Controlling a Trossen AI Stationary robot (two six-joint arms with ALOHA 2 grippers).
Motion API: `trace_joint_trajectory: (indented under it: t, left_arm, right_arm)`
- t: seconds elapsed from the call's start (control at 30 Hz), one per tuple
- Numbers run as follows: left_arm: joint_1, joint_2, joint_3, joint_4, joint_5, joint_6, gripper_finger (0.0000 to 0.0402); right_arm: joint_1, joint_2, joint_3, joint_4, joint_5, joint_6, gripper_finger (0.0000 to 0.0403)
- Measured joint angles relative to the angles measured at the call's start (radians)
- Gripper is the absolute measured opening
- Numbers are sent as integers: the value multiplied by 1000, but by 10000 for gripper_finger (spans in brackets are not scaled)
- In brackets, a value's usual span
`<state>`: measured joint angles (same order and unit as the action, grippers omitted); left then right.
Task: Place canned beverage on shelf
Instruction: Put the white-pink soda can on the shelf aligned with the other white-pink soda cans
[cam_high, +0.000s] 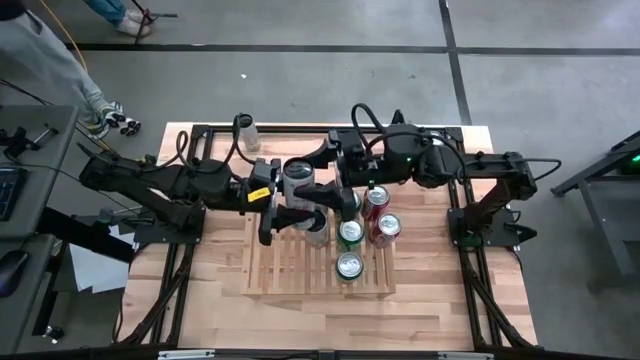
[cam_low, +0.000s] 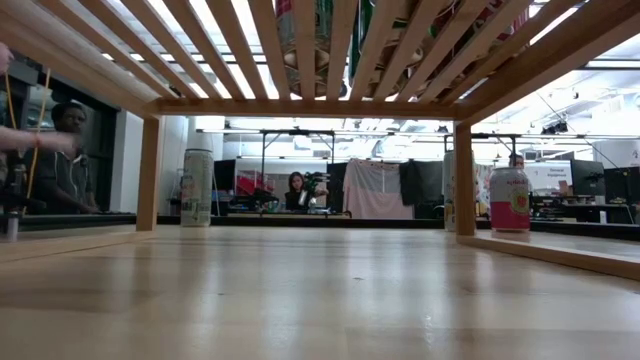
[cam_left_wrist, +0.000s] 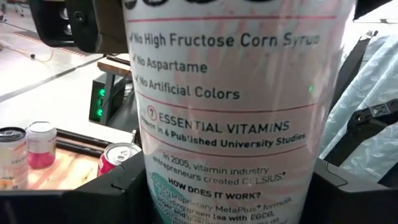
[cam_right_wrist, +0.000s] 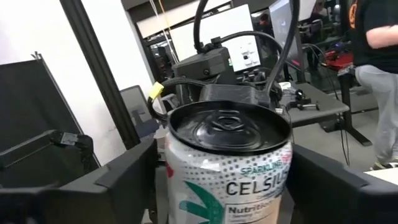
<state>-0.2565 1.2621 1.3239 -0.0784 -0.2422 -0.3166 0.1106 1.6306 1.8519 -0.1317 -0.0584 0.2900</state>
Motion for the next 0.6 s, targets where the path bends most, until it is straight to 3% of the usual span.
trace_joint_trajectory:
  t: [0.2,0.6]
  left_arm:
    - [0,0,0,-6,9,9,250]
    - [17,-44,0,-63,51,32,279]
  right_arm:
    - [2,0,0,-7,11,-1,236]
    - [3,-47,0,-93,38,-51,236]
